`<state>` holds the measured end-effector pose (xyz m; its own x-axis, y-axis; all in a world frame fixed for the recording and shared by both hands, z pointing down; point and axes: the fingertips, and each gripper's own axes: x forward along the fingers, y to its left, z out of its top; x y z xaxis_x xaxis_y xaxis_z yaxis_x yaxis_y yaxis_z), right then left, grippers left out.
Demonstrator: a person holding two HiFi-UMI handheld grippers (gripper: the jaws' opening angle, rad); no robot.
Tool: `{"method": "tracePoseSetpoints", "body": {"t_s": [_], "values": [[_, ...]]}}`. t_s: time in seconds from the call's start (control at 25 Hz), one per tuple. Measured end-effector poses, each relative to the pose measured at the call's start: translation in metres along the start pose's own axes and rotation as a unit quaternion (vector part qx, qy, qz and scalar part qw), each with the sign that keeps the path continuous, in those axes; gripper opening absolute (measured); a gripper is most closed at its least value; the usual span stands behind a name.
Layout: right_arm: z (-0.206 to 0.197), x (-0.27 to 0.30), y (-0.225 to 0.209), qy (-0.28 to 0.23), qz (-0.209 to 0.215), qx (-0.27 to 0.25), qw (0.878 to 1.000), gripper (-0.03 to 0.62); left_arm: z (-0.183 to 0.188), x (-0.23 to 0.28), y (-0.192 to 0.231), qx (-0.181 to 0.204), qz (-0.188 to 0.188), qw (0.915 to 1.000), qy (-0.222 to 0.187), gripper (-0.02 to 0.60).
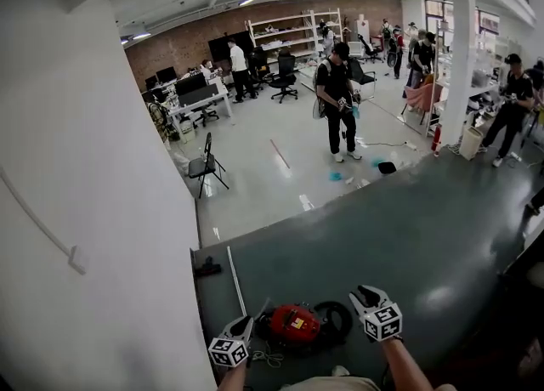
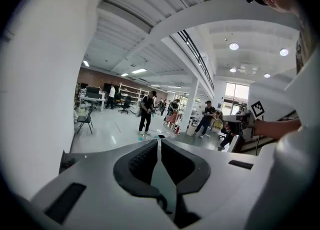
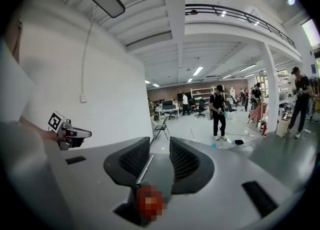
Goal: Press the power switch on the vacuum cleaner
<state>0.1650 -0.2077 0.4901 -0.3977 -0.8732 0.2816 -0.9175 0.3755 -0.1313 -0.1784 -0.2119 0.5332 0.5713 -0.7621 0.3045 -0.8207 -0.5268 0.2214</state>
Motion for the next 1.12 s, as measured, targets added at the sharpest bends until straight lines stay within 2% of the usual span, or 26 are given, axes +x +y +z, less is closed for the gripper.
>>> {"method": "tracePoseSetpoints", "body": {"t_s": [0.16,0.28,0.56,0.76,0.88,0.92,0.96,1.12], "values": [[-0.026,0.024,0.040,0.021,0.019,-0.015,0.999,0.112,-0.017,0.022,-0.025,-0.032,-0.040,0.9985,0.020,0.014],[-0.045,0.039,0.067,0.040,0.027,-0.023,0.999,0.111,-0.033,0.035,-0.047,-0.025,-0.072,0.9960,0.047,0.014],[-0.067,0.052,0.095,0.061,0.029,-0.014,0.998,0.110,-0.042,0.049,-0.091,0.001,-0.137,0.9883,0.068,0.014],[-0.085,0.049,0.102,0.074,0.029,-0.004,0.997,0.110,-0.049,0.056,-0.104,0.004,-0.155,0.9854,0.070,0.014],[-0.090,0.051,0.105,0.084,0.033,-0.022,0.996,0.104,-0.046,0.063,-0.106,0.007,-0.161,0.9846,0.067,0.014],[-0.090,0.050,0.106,0.087,0.033,-0.036,0.995,0.051,-0.044,0.064,-0.107,0.007,-0.163,0.9844,0.067,0.014],[-0.090,0.048,0.107,0.088,0.032,-0.048,0.994,0.033,-0.043,0.065,-0.108,0.006,-0.163,0.9843,0.067,0.014],[-0.082,0.042,0.109,0.073,0.031,-0.062,0.995,0.014,-0.047,0.062,-0.109,0.005,-0.164,0.9837,0.073,0.014]]}}
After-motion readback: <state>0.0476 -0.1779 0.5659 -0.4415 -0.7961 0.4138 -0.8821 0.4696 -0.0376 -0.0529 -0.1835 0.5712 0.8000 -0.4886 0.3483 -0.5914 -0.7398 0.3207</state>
